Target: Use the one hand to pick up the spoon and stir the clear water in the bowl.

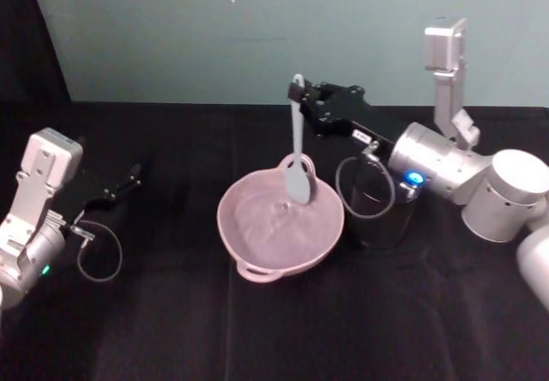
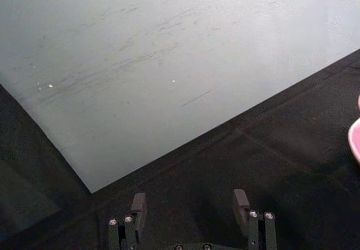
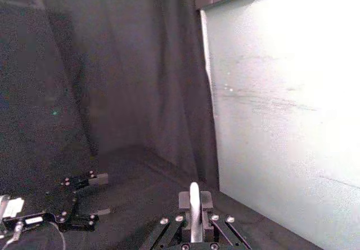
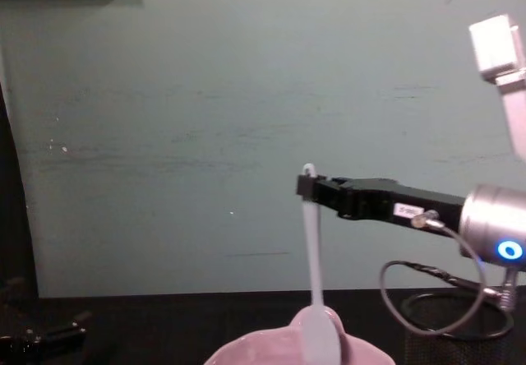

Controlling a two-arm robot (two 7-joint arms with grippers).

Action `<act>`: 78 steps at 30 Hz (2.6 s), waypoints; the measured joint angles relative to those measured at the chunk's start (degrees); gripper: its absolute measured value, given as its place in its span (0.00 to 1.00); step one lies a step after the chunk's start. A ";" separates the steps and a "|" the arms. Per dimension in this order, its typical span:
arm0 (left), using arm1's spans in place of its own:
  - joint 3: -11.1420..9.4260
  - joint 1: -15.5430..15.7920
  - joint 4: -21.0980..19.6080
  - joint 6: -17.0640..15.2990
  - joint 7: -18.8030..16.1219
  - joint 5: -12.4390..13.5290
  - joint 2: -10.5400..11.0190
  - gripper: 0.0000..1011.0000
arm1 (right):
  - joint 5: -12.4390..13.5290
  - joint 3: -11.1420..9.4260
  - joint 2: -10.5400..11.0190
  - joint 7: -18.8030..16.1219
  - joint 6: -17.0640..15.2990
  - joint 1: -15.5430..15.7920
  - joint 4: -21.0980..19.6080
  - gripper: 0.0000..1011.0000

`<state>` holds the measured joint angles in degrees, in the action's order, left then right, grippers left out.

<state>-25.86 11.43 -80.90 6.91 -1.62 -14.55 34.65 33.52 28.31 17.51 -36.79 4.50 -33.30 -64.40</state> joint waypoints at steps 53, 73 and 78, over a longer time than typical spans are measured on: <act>0.00 0.00 0.00 0.00 0.00 0.00 0.00 1.00 | -2.11 1.77 -1.22 -0.71 1.10 -0.24 -0.28 0.11; 0.00 0.00 0.00 0.00 0.00 0.00 0.00 1.00 | -2.49 0.16 3.80 0.85 -1.05 5.68 -9.77 0.11; 0.00 0.00 0.00 0.00 0.00 0.00 0.00 1.00 | -2.58 1.11 3.61 0.43 -1.47 6.24 -11.50 0.11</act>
<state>-25.86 11.43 -80.90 6.91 -1.62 -14.55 34.64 30.94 29.42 21.12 -36.37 3.03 -27.06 -75.91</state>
